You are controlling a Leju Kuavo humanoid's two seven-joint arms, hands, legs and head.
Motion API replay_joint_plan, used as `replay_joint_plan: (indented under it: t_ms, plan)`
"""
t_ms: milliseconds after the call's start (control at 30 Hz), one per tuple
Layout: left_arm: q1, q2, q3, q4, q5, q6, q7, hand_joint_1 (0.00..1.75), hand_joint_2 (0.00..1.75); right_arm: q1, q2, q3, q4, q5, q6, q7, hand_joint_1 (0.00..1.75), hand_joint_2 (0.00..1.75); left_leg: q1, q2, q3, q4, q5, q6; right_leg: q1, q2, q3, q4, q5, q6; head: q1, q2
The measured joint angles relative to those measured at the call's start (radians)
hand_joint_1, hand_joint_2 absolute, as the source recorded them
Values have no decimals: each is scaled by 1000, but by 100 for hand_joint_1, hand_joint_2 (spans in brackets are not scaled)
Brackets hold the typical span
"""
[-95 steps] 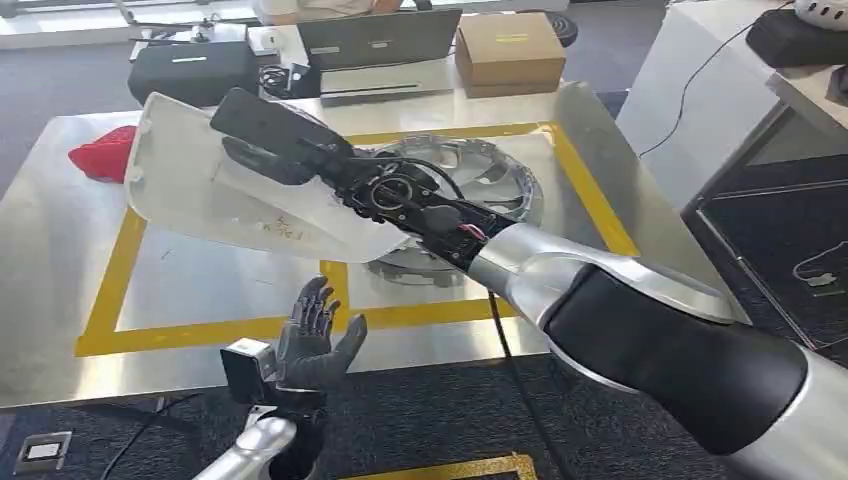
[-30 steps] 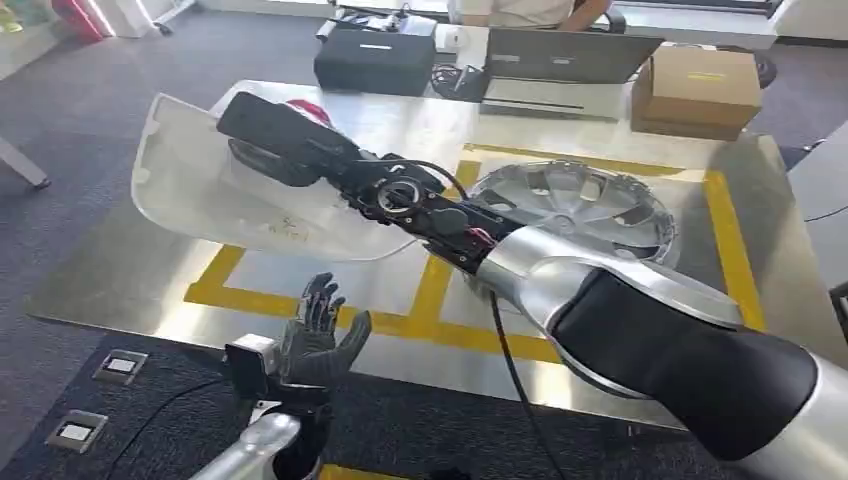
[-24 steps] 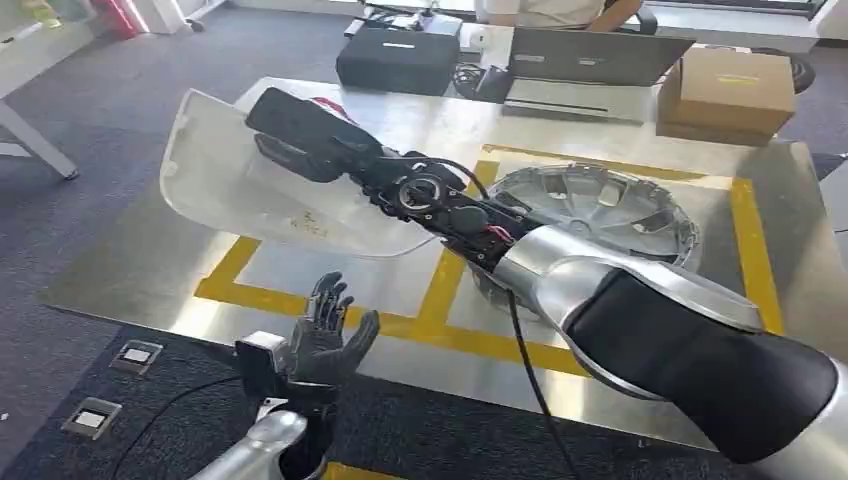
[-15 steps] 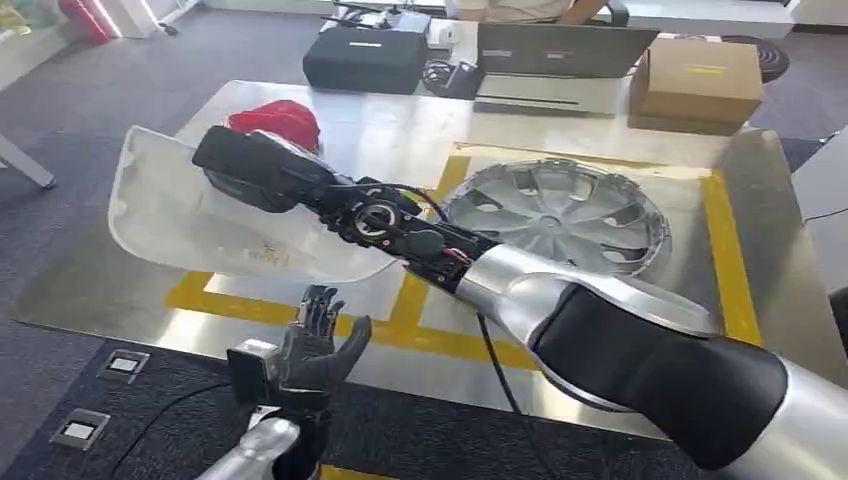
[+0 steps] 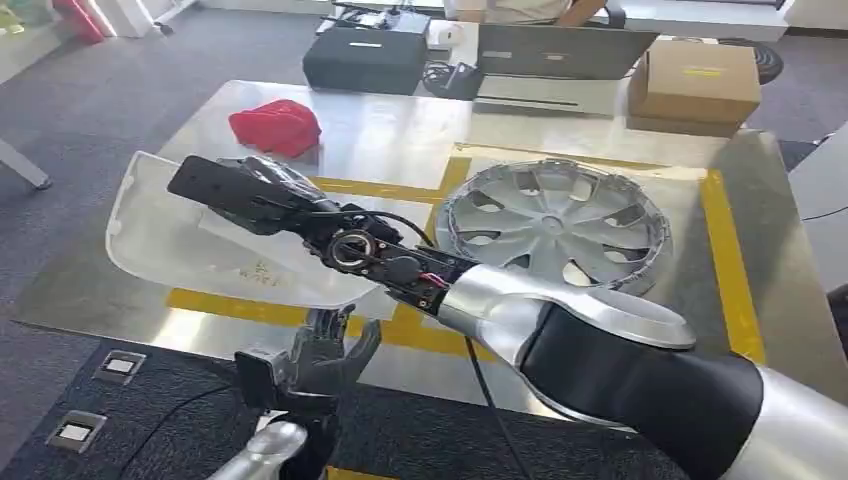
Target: Take the parts from the cabinet and place them on the table.
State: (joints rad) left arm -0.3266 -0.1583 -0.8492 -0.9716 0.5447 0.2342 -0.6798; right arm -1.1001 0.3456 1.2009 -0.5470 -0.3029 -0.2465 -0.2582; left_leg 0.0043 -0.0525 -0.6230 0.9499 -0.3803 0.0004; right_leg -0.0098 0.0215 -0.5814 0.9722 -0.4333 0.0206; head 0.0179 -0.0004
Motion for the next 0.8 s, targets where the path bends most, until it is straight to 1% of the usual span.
replay_joint_plan:
  t_ms: [167, 367, 533, 633, 800]
  plan:
    - [0, -12, -2, 0, -6, -5, 0, 0, 175, -1, 0, 22, 16, 22, -28, 5, 175, 175, 0, 0, 0, 1, 0, 0, 0, 0, 1, -1, 0, 0, 1, 0]
    - [0, -30, -2, 10, -20, -39, 0, 0, 175, -7, 0, 39, 43, 53, -49, 9, 175, 175, 0, 0, 0, 1, -1, 1, 0, 0, 2, -2, 0, 0, 2, 0]
    - [7, -45, -2, 20, -41, -60, 0, 0, 175, -20, 0, 50, 67, 97, -59, 48, 175, 175, 0, 0, 0, 1, -1, 1, 0, 0, 2, -2, 0, 0, 2, 0]
    - [9, -51, -2, 22, -56, -72, 0, 0, 175, -27, 0, 55, 83, 132, -99, 64, 175, 175, 0, 0, 0, 1, -1, 1, 0, 0, 2, -2, 0, 0, 2, 0]
    - [9, -52, -2, 30, -60, -77, 0, 0, 175, -48, 0, 58, 106, 165, -136, 58, 175, 175, 0, 0, 0, 1, -1, 1, 0, 0, 2, -2, 0, 0, 1, 0]
